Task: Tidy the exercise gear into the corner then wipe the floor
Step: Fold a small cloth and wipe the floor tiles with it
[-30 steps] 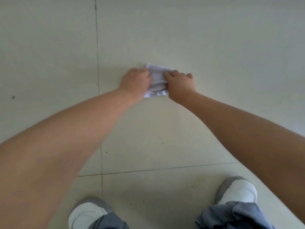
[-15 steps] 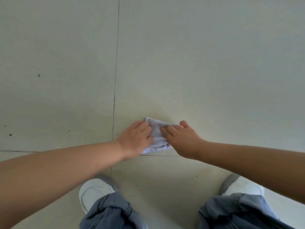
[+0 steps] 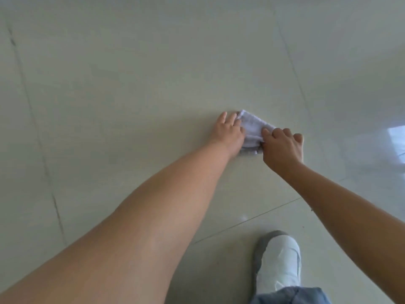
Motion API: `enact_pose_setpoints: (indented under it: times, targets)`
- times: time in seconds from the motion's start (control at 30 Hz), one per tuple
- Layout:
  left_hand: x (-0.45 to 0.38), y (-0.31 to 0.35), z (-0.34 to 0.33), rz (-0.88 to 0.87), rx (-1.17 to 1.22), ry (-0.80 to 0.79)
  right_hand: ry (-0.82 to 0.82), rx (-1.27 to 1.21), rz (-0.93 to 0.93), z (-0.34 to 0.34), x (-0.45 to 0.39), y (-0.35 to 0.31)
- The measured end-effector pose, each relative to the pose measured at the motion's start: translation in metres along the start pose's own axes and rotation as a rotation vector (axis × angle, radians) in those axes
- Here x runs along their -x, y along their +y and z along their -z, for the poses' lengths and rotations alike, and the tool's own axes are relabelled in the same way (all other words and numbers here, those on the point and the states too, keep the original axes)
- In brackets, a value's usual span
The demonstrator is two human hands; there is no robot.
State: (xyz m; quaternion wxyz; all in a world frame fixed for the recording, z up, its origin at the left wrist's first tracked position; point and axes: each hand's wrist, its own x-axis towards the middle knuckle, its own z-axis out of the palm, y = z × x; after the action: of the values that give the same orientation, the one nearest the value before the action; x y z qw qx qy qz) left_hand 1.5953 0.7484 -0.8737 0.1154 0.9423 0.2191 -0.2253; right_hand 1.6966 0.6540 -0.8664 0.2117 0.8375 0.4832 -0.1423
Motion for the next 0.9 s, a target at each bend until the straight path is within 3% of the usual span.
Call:
enact_pose_setpoints:
  times: [0.13,0.27,0.37,0.5,0.7,0.9]
  targets:
    - [-0.027,-0.024,0.013,0.090,0.052,0.034,0.038,-0.112,-0.075,0.019,-0.045,-0.009]
    - [-0.031,-0.074,0.015,0.258,0.045,0.062,0.074,-0.216,-0.012,0.043,-0.088,-0.051]
    - [-0.006,-0.108,0.012,0.281,0.015,0.080,0.081,-0.301,0.025,0.049,-0.080,-0.098]
    - [0.027,-0.116,0.005,0.145,-0.009,0.006,0.038,-0.290,0.057,0.036,-0.038,-0.124]
    - [0.059,-0.084,-0.009,-0.216,-0.084,-0.077,-0.159,-0.193,0.016,0.018,0.040,-0.106]
    - [0.075,-0.017,-0.030,-0.267,-0.163,-0.147,-0.299,0.044,-0.053,0.007,0.094,-0.063]
